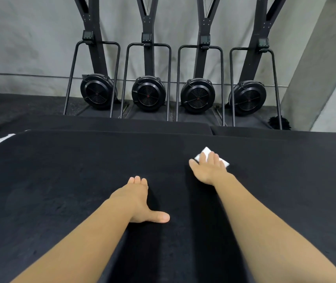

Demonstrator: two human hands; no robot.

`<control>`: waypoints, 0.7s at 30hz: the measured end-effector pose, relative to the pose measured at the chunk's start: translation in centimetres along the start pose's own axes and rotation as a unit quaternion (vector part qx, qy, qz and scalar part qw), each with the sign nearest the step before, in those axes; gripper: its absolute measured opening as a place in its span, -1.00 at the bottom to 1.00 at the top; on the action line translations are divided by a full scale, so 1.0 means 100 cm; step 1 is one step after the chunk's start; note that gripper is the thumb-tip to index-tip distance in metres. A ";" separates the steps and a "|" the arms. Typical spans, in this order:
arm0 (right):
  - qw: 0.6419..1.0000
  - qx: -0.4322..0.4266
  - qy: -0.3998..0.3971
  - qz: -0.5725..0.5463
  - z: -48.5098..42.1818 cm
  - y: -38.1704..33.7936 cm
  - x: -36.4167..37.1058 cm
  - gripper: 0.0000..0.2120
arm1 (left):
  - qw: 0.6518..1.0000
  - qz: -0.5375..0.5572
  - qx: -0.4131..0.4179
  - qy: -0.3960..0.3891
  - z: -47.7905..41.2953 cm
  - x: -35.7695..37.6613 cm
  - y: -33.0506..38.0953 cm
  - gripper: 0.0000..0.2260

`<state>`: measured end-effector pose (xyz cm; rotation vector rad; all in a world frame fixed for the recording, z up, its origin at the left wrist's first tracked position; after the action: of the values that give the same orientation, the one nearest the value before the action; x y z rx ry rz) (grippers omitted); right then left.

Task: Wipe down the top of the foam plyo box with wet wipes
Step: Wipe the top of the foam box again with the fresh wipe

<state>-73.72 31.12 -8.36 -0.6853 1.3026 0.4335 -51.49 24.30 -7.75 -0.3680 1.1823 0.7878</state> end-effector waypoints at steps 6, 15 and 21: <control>0.991 -0.126 -0.039 -0.008 0.019 -0.100 0.024 -0.36 | 1.000 0.011 0.013 0.012 0.002 -0.002 0.003 0.14; 0.970 -0.223 -0.087 -0.036 0.019 -0.109 0.028 -0.58 | 1.000 0.018 0.014 0.020 0.006 -0.006 0.005 0.12; 0.986 -0.159 -0.041 -0.021 -0.013 -0.026 0.008 -0.57 | 1.000 0.006 -0.008 -0.009 0.006 -0.008 0.007 0.14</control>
<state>-72.80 28.24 -8.74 -0.9491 1.1496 0.6366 -51.69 24.84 -6.75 -0.3677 1.1633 0.8092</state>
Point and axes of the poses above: each hand's wrist, its own z-axis away from the middle knuckle, its own x-axis out of the palm, y = z × x, the point moved 4 cm from there along -z, towards the middle knuckle, and after that the axes turned 5 degrees about y, right-handed, at the moved point
